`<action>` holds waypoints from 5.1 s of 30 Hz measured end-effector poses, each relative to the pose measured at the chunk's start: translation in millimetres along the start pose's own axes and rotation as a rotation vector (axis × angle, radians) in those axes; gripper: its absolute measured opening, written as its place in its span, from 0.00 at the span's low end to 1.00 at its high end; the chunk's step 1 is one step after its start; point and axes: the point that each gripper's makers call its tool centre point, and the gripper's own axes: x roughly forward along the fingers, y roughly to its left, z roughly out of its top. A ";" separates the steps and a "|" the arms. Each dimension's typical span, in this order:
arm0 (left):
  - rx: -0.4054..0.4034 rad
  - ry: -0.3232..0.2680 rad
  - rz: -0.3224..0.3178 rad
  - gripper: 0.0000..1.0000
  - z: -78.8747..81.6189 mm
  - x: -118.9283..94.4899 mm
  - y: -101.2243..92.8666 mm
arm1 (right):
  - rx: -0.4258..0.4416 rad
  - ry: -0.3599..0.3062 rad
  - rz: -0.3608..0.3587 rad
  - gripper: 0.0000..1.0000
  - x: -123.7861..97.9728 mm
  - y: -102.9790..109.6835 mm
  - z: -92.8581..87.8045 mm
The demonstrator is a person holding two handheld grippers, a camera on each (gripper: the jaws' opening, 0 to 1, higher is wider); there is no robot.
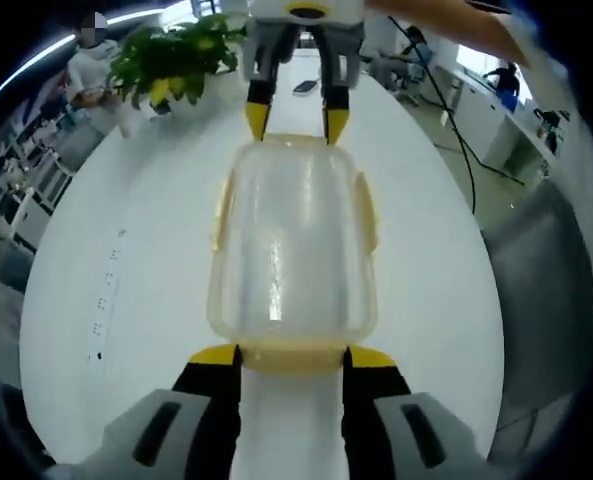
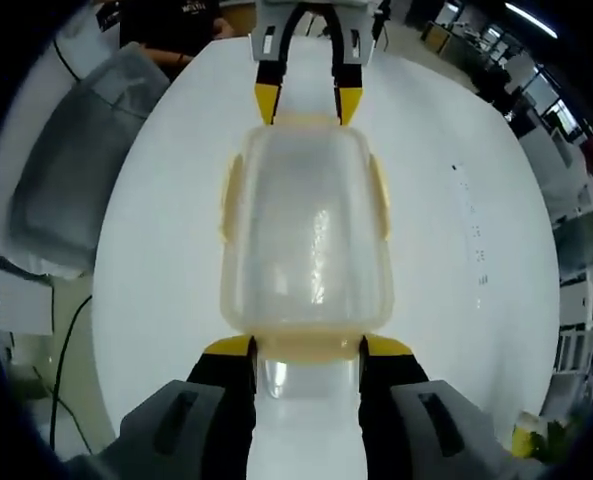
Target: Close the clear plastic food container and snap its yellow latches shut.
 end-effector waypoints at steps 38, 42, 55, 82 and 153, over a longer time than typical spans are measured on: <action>-0.016 0.034 -0.034 0.34 71.0 60.7 0.7 | 0.006 0.128 0.038 0.37 2.6 -0.5 -96.3; -0.021 0.040 -0.037 0.34 70.1 60.5 -0.7 | -0.004 0.128 0.040 0.37 2.2 -0.6 -95.0; -0.036 0.054 -0.049 0.34 63.3 59.2 -0.7 | -0.019 0.129 0.053 0.37 3.5 -1.4 -89.1; 0.107 0.146 -0.020 0.34 46.9 69.0 3.6 | 0.064 0.120 0.064 0.36 12.9 3.8 -102.1; -1.230 -0.159 -0.195 0.44 79.2 48.2 -5.1 | 1.235 -0.307 -0.006 0.28 -0.7 -5.5 -73.7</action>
